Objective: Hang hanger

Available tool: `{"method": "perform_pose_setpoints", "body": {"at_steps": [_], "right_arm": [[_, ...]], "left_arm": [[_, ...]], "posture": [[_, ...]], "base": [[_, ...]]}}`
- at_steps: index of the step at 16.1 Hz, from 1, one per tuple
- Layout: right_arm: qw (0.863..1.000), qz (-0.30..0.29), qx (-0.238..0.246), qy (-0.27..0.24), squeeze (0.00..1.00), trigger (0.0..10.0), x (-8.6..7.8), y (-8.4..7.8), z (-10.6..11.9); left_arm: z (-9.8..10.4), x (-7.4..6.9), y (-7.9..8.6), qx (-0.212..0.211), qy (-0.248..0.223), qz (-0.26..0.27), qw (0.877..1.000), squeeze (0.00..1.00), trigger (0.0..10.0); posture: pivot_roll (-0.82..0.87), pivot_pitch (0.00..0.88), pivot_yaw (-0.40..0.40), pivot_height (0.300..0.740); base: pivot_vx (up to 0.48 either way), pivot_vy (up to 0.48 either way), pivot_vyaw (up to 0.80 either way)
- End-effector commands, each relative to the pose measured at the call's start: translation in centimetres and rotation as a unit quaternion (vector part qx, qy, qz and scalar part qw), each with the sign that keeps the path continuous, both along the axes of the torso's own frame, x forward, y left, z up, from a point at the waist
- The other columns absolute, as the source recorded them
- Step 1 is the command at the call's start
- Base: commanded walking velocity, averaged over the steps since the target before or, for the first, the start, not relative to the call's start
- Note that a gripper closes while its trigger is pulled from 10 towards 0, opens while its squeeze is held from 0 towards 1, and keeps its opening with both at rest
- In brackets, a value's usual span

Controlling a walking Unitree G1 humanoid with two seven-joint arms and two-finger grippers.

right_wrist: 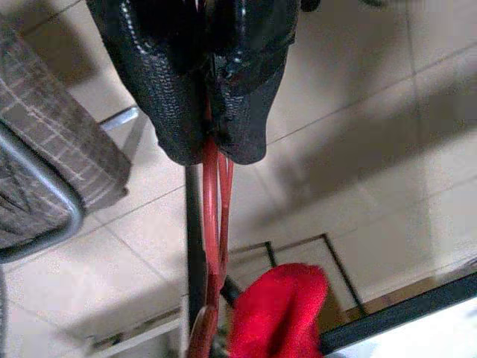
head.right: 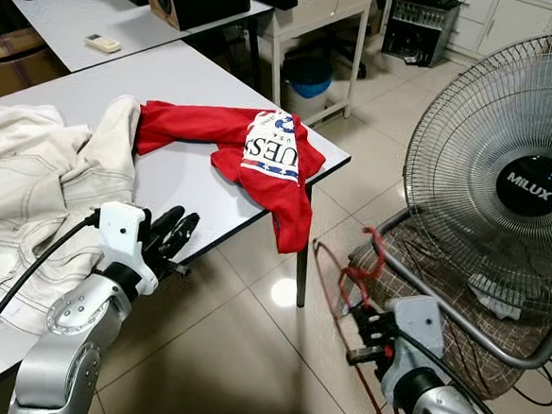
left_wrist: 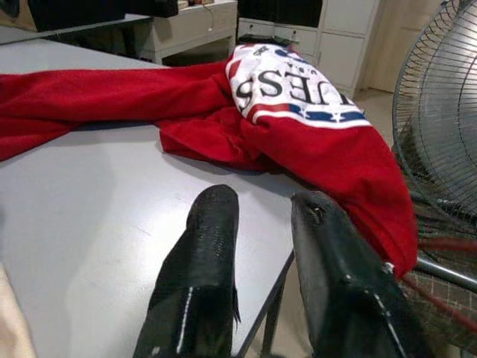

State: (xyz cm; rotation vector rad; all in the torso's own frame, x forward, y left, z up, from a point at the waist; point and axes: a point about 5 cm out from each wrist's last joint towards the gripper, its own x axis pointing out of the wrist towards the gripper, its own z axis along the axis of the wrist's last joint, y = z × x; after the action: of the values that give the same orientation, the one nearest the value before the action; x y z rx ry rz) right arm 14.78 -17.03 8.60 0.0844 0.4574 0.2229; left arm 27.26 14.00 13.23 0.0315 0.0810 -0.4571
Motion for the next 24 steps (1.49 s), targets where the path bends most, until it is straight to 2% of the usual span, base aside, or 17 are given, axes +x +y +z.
{"method": "perform_pose_setpoints", "body": {"at_steps": [1, 3, 4, 5, 8, 9, 10, 11, 14, 15, 17, 20, 24], "right_arm": [[1.0, 0.023, -0.006, 0.021, 0.0, 10.0, -0.4, -0.2, -0.3], [0.999, -0.009, -0.032, 0.023, 0.0, 10.0, -0.2, -1.2, -0.4], [0.992, -0.103, -0.066, 0.0, 0.0, 10.0, 0.5, -3.0, -0.2], [0.98, -0.173, -0.093, -0.024, 0.0, 10.0, 1.0, -4.2, 0.3], [0.97, -0.208, -0.077, -0.098, 0.0, 10.0, 2.3, -4.3, 2.4], [0.964, -0.22, -0.053, -0.142, 0.0, 10.0, 3.0, -4.2, 3.8], [0.959, -0.221, -0.04, -0.17, 0.0, 10.0, 3.4, -4.0, 4.8], [0.955, -0.21, -0.046, -0.204, 0.0, 10.0, 3.8, -3.6, 6.1], [0.955, -0.176, -0.055, -0.234, 0.0, 10.0, 5.0, -2.8, 7.5], [0.957, -0.152, -0.032, -0.246, 0.0, 10.0, 5.8, -2.2, 8.2], [0.957, -0.149, -0.022, -0.248, 0.0, 10.0, 6.0, -2.1, 8.3], [0.956, -0.142, -0.042, -0.252, 0.0, 10.0, 6.2, -1.9, 8.3], [0.959, -0.144, -0.041, -0.242, 0.0, 10.0, 6.1, -2.2, 8.0]], "left_arm": [[0.0, 0.2, -0.1, 0.012, 0.003, -0.001, 1.0, 1.0, 10.0], [0.0, 0.2, -0.1, 0.015, 0.001, -0.001, 1.0, 1.0, 10.0], [0.1, 0.2, -0.1, 0.01, -0.003, 0.002, 1.0, 1.0, 10.0], [0.2, 0.3, -0.1, 0.009, -0.004, 0.004, 1.0, 1.0, 10.0], [0.6, 0.6, 0.1, 0.013, -0.013, 0.01, 1.0, 1.0, 10.0], [1.0, 0.8, 0.0, 0.011, -0.021, 0.009, 1.0, 1.0, 10.0], [1.5, 0.9, -0.1, 0.008, -0.029, 0.006, 1.0, 1.0, 10.0], [2.2, 0.9, -0.3, 0.004, -0.038, 0.005, 0.999, 1.0, 10.0], [2.4, 0.6, -0.4, 0.007, -0.041, 0.008, 0.999, 1.0, 10.0], [2.5, 0.3, -0.7, 0.017, -0.043, 0.001, 0.999, 1.0, 10.0], [2.6, 0.3, -0.9, 0.016, -0.044, -0.002, 0.999, 1.0, 10.0], [2.9, 0.7, -1.1, 0.021, -0.047, -0.006, 0.999, 1.0, 10.0], [2.8, 1.0, -1.5, 0.015, -0.04, -0.008, 0.999, 1.0, 10.0]], "posture": [[-0.09, 0.016, 0.022, 0.74], [-0.09, 0.015, 0.016, 0.74], [-0.09, 0.015, 0.014, 0.74], [-0.09, 0.017, 0.013, 0.74], [-0.08, 0.018, 0.022, 0.74], [-0.08, 0.02, 0.023, 0.74], [-0.06, 0.032, 0.018, 0.74], [-0.06, 0.041, 0.011, 0.74], [-0.06, 0.049, 0.002, 0.74], [-0.06, 0.051, -0.002, 0.74], [-0.07, 0.051, -0.002, 0.74], [-0.07, 0.05, 0.01, 0.74], [-0.09, 0.055, 0.02, 0.74]], "base": [[0.0, 0.0, 0.0], [0.0, 0.0, 0.0], [0.0, 0.0, 0.0], [0.0, 0.0, 0.0], [0.0, 0.0, 0.0], [0.0, 0.0, 0.0], [0.0, 0.0, 0.0], [0.24, 0.0, 0.0], [0.275, 0.0, 0.0], [0.337, 0.0, 0.0], [0.351, 0.0, 0.0], [0.394, 0.0, 0.0], [0.41, 0.0, 0.0]]}}
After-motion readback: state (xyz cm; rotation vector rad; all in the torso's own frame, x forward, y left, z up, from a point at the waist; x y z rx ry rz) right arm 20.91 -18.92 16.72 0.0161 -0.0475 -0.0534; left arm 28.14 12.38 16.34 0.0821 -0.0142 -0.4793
